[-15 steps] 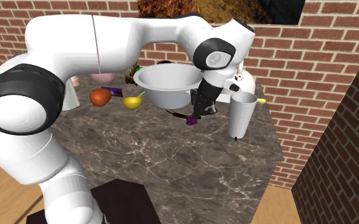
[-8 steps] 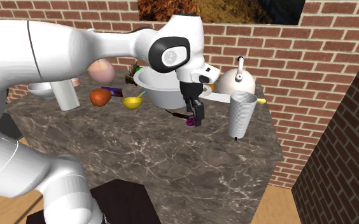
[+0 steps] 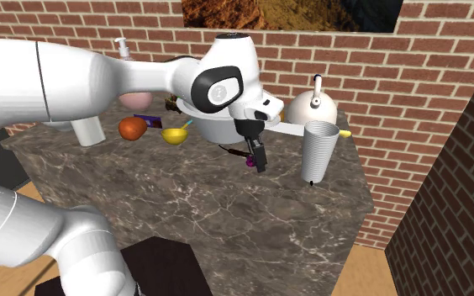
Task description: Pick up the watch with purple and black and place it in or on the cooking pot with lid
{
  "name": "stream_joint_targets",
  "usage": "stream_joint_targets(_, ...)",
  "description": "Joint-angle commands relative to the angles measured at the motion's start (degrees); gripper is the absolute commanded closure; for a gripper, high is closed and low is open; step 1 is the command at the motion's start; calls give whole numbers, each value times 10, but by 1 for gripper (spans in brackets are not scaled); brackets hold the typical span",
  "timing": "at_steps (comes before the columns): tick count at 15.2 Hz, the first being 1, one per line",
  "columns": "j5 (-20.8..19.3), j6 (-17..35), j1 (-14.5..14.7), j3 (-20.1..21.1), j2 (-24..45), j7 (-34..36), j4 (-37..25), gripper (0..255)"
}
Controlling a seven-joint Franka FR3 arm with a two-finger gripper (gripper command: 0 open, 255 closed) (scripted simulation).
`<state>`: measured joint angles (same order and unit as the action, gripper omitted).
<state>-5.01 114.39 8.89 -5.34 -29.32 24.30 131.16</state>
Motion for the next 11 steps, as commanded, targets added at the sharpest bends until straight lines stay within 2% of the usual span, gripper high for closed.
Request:
stream_joint_targets(1, 54, -1, 21, -5, 10, 4, 1, 0)
stream_joint_targets(6, 48, -1, 34, -16, 9, 10, 1, 0)
stream_joint_targets(7, 48, 0, 34, -17, 8, 9, 4, 255)
stream_joint_targets(11, 47, -5, 33, -18, 1, 7, 5, 255)
